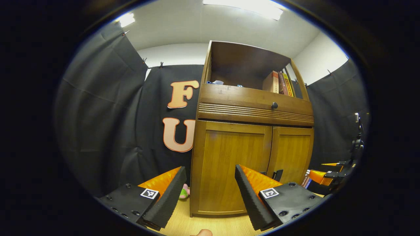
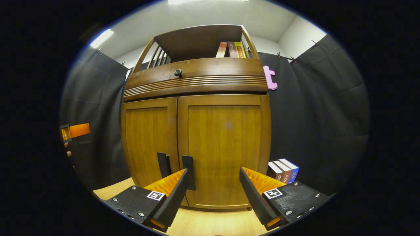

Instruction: Open the right door of the double-door shoe cabinet with the right hand, and open the left door with the left hand.

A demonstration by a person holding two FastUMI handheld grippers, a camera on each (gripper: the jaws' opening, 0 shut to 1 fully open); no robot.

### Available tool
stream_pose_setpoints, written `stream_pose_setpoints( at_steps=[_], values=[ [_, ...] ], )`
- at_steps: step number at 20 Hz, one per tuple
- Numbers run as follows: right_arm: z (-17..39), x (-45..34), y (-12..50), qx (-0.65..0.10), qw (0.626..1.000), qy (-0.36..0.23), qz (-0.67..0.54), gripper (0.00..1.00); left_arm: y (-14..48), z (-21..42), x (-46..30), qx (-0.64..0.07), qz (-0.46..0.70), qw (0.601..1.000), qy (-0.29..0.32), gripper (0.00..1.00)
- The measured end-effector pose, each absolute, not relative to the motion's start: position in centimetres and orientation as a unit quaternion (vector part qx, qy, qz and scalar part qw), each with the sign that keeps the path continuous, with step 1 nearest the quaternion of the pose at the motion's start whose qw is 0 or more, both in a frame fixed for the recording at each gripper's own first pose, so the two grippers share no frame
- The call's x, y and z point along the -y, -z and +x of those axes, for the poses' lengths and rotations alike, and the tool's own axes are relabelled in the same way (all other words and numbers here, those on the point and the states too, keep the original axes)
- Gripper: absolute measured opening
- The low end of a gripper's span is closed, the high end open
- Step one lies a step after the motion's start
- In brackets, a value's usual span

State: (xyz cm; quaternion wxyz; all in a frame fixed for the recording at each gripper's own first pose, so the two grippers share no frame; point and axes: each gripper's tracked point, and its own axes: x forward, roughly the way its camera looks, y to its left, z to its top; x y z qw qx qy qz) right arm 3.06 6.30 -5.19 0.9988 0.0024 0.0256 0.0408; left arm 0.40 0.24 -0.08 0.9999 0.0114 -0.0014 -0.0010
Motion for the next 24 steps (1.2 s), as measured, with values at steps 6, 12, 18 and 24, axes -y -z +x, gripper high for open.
stream_pose_setpoints(
  at_steps=[6,12,18,24],
  values=[
    [5.2,-10.0,8.0,-0.039,0.998,-0.053,0.002,0.94,1.1,0.9,-1.0,-0.009,0.020,1.000,0.005,0.94],
    [8.6,-12.3,10.6,-0.050,0.997,-0.056,0.011,1.00,2.4,1.0,-3.1,-0.019,0.015,1.000,-0.007,0.96],
    [12.0,-12.7,12.3,-0.058,0.997,-0.047,0.037,0.94,3.1,1.7,-4.2,-0.019,0.024,0.999,-0.012,0.98],
    [14.6,-14.1,14.1,-0.078,0.995,-0.055,0.040,0.80,3.9,2.8,-5.0,-0.025,0.036,0.999,-0.018,0.95]
  ],
)
